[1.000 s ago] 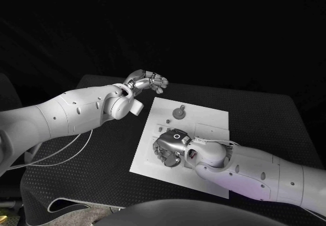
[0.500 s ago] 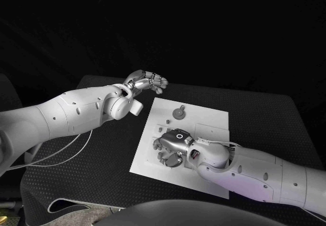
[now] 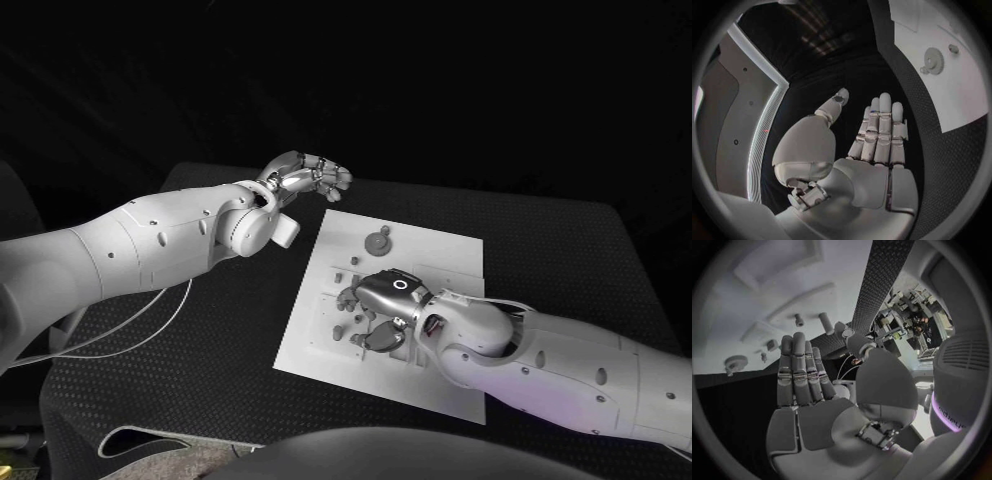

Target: Assemble the parts on the task board

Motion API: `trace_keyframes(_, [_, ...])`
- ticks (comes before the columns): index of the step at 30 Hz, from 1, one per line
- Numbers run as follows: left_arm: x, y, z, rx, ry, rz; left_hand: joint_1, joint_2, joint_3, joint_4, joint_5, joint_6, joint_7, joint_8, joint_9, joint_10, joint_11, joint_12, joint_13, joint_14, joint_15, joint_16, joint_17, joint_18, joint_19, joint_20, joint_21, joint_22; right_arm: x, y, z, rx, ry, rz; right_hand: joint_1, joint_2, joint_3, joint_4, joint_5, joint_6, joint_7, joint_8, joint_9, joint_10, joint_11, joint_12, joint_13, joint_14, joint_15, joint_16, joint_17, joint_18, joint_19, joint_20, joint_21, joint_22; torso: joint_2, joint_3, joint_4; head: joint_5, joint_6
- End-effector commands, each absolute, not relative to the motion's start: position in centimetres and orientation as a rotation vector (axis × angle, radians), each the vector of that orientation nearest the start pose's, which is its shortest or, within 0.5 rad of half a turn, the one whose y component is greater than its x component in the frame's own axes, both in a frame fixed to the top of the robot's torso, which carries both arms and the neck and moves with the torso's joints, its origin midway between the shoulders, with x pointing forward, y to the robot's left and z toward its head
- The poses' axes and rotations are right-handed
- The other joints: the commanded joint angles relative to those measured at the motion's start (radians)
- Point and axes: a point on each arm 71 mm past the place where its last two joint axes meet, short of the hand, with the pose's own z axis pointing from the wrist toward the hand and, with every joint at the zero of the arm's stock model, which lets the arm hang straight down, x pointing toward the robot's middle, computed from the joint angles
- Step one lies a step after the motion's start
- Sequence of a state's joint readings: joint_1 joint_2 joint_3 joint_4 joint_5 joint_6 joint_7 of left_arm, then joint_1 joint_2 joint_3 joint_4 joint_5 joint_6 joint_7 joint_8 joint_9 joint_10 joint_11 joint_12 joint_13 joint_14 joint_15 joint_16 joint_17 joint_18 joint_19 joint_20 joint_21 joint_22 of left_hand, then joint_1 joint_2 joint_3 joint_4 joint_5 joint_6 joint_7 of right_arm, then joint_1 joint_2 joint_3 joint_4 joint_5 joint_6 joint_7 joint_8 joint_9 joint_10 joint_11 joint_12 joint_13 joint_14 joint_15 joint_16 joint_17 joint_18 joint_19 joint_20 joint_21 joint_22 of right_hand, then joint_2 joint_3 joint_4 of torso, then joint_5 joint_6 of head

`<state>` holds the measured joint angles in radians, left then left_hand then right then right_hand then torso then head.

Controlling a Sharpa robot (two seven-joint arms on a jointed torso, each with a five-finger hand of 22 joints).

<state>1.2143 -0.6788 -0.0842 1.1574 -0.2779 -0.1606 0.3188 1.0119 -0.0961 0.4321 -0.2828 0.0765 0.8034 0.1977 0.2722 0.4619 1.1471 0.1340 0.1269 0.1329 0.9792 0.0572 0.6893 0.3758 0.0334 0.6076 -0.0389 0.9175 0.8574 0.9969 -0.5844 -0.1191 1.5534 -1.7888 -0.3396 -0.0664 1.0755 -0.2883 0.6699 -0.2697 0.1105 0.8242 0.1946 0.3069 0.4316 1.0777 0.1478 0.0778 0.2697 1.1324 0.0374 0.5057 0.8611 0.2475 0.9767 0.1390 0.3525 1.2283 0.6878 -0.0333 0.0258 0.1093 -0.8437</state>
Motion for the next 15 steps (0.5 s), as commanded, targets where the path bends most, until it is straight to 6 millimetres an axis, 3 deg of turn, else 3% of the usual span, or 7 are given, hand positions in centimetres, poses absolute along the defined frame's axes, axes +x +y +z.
trace_keyframes(1, [54.5, 22.6, -20.8, -0.845, 1.597, -1.357, 0.003, 0.010, -0.006, 0.002, -0.007, -0.008, -0.002, 0.007, -0.002, -0.005, -0.001, 0.001, -0.001, 0.001, 0.008, -0.005, 0.002, 0.012, 0.001, 0.004, -0.005, 0.001, 40.0, -6.7, -26.5, -0.433, 1.703, 0.992, 0.010, -0.003, 0.009, 0.014, -0.001, 0.012, -0.008, 0.009, 0.001, 0.013, -0.008, 0.007, 0.002, 0.009, -0.005, 0.007, 0.002, 0.014, 0.009, -0.001, 0.008, 0.006, -0.001, 0.0000, -0.0002, -0.007, 0.007])
trace_keyframes(3, [54.5, 22.9, -20.8, -0.848, 1.594, -1.349, 0.003, 0.010, -0.006, 0.002, -0.007, -0.008, -0.002, 0.007, -0.002, -0.005, -0.001, 0.001, -0.001, 0.001, 0.008, -0.006, 0.002, 0.012, 0.001, 0.004, -0.005, 0.001, 40.8, -8.0, -25.4, -0.334, 1.737, 1.051, 0.020, 0.002, 0.017, 0.036, -0.004, 0.022, -0.012, 0.015, 0.001, 0.034, -0.018, 0.022, 0.009, 0.023, -0.015, 0.032, 0.014, 0.014, 0.025, -0.007, 0.028, 0.025, -0.001, 0.0002, -0.0023, -0.013, 0.013])
trace_keyframes(6, [54.6, 23.1, -20.8, -0.850, 1.592, -1.344, 0.003, 0.010, -0.006, 0.002, -0.007, -0.008, -0.002, 0.007, -0.002, -0.005, -0.001, 0.001, -0.001, 0.001, 0.008, -0.006, 0.002, 0.012, 0.001, 0.004, -0.005, 0.001, 42.1, -10.1, -23.7, -0.183, 1.770, 1.090, 0.039, 0.030, 0.001, 0.036, -0.017, 0.035, -0.020, 0.025, 0.000, 0.048, -0.031, 0.083, 0.038, 0.003, -0.030, 0.139, 0.066, 0.014, 0.032, -0.022, 0.091, 0.096, -0.001, 0.0001, -0.0045, -0.027, 0.023])
trace_keyframes(9, [54.6, 23.1, -20.8, -0.850, 1.592, -1.343, 0.003, 0.010, -0.006, 0.002, -0.007, -0.008, -0.002, 0.007, -0.002, -0.005, -0.001, 0.001, -0.001, 0.001, 0.008, -0.006, 0.002, 0.012, 0.001, 0.004, -0.005, 0.002, 43.5, -12.3, -22.8, -0.059, 1.810, 1.088, 0.041, 0.047, -0.020, 0.038, -0.027, 0.042, -0.021, 0.032, 0.002, 0.044, -0.053, 0.187, 0.102, -0.010, -0.049, 0.266, 0.102, 0.014, 0.049, -0.043, 0.181, 0.107, -0.003, 0.0008, -0.0078, -0.039, 0.029])
trace_keyframes(12, [54.7, 22.9, -20.9, -0.848, 1.593, -1.347, 0.002, 0.010, -0.006, 0.002, -0.007, -0.008, -0.002, 0.007, -0.002, -0.005, -0.001, 0.001, -0.001, 0.001, 0.008, -0.006, 0.002, 0.012, 0.001, 0.004, -0.005, 0.002, 44.4, -14.6, -23.0, 0.052, 1.896, 1.056, 0.027, 0.054, -0.056, 0.039, -0.025, 0.039, -0.024, 0.036, 0.008, 0.017, -0.084, 0.369, 0.240, -0.012, -0.072, 0.396, 0.117, 0.014, 0.060, -0.065, 0.297, 0.107, -0.006, 0.0022, -0.0129, -0.053, 0.033])
trace_keyframes(15, [54.7, 22.7, -21.0, -0.850, 1.596, -1.352, 0.002, 0.011, -0.007, 0.003, -0.007, -0.008, -0.002, 0.007, -0.002, -0.005, -0.001, 0.001, -0.001, 0.001, 0.008, -0.007, 0.003, 0.012, 0.000, 0.005, -0.005, 0.002, 45.2, -16.8, -23.8, 0.163, 1.977, 1.000, -0.007, 0.061, -0.095, 0.049, -0.018, 0.034, -0.029, 0.035, 0.018, -0.063, -0.096, 0.564, 0.402, -0.030, -0.081, 0.499, 0.121, 0.014, 0.044, -0.078, 0.384, 0.105, -0.010, 0.0032, -0.0158, -0.062, 0.035])
